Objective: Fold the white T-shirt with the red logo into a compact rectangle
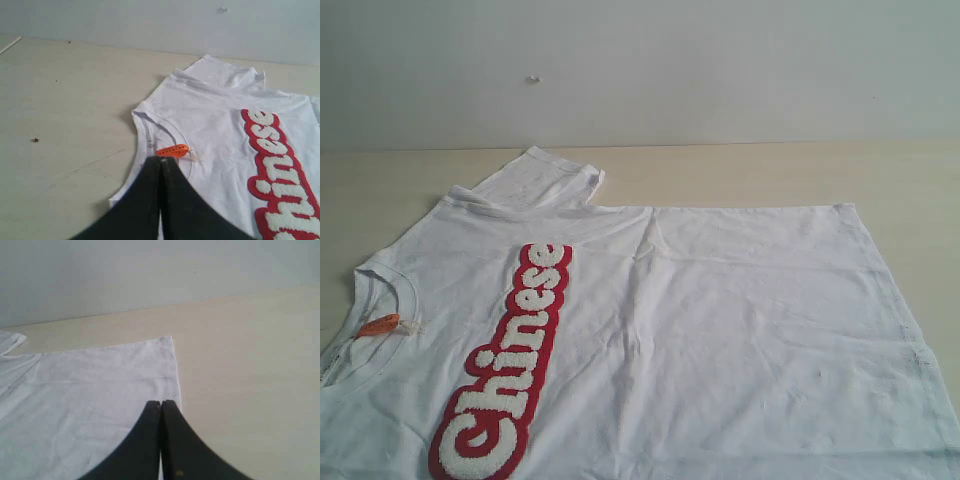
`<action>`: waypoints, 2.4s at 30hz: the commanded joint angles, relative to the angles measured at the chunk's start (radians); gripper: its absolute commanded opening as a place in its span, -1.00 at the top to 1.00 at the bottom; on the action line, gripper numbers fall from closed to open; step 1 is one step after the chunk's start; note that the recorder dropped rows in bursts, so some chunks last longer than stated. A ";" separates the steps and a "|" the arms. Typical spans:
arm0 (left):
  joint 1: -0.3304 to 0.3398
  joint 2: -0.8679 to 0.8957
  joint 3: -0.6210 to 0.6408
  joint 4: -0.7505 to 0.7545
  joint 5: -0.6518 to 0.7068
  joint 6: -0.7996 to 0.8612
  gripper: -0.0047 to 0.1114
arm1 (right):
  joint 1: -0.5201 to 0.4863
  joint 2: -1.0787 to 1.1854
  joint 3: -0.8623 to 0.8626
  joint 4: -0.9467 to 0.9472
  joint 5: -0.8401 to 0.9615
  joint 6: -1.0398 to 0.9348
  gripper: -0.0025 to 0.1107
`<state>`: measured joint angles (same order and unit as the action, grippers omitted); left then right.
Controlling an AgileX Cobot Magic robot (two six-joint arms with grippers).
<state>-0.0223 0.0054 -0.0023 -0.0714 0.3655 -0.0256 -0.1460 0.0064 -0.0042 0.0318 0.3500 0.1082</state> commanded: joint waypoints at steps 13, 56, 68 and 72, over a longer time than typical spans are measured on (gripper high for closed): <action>0.003 -0.005 0.002 0.002 -0.007 -0.007 0.92 | 0.003 -0.006 0.004 -0.012 -0.012 -0.061 0.96; 0.003 -0.005 0.002 -0.411 -0.300 -0.117 0.92 | 0.003 -0.006 0.004 0.045 -0.527 0.464 0.96; 0.003 0.009 -0.236 -0.482 -0.082 -0.031 0.92 | 0.003 -0.006 -0.128 -0.005 -0.538 0.406 0.96; 0.003 0.121 -0.373 -0.482 -0.001 0.033 0.92 | 0.003 0.012 -0.270 -0.017 -0.366 0.280 0.96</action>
<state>-0.0223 0.0620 -0.3001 -0.5491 0.3069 -0.0455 -0.1460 0.0041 -0.1954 0.0337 -0.1220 0.4774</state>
